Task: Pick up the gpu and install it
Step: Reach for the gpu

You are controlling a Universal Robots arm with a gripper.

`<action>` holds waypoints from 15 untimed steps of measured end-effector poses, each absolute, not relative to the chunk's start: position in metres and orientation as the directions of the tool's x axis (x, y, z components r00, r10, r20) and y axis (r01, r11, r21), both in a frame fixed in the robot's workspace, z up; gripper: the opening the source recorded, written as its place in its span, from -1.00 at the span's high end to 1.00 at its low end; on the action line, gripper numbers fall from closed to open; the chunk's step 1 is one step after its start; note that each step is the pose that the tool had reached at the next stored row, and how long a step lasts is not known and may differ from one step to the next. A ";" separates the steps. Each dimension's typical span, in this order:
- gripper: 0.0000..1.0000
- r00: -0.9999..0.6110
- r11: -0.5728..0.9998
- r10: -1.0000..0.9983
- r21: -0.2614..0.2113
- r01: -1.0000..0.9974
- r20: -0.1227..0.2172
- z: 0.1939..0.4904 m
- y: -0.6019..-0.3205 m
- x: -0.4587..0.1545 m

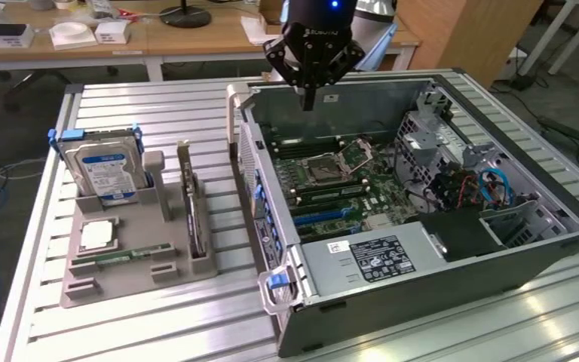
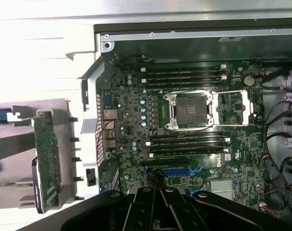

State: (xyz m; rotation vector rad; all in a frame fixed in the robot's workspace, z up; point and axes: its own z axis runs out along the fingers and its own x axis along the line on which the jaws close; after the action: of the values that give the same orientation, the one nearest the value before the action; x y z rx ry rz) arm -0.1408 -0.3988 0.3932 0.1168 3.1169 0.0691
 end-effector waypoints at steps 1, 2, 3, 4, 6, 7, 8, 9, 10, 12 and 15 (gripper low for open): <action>0.80 -0.997 0.996 0.075 0.045 0.074 -0.020 0.393 -0.399 -0.142; 0.80 -0.997 0.996 0.075 0.045 0.074 -0.020 0.393 -0.399 -0.143; 0.80 -0.997 0.996 0.075 0.045 0.074 -0.020 0.393 -0.399 -0.144; 0.80 -0.997 0.996 0.075 0.045 0.074 -0.020 0.393 -0.399 -0.145; 0.80 -0.997 0.996 0.075 0.045 0.074 -0.020 0.393 -0.399 -0.148; 0.80 -0.997 0.996 0.075 0.045 0.074 -0.020 0.393 -0.399 -0.149; 0.80 -0.997 0.996 0.075 0.045 0.074 -0.020 0.393 -0.399 -0.151; 0.80 -0.997 0.996 0.075 0.045 0.074 -0.020 0.393 -0.399 -0.152; 0.80 -0.997 0.996 0.075 0.045 0.074 -0.020 0.393 -0.399 -0.153; 0.80 -0.997 0.996 0.075 0.045 0.074 -0.020 0.393 -0.399 -0.155; 0.80 -0.997 0.996 0.075 0.045 0.074 -0.020 0.393 -0.399 -0.158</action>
State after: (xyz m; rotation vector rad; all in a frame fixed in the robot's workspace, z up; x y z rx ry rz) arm -0.1581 -0.3988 0.3932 0.1169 3.1172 0.0691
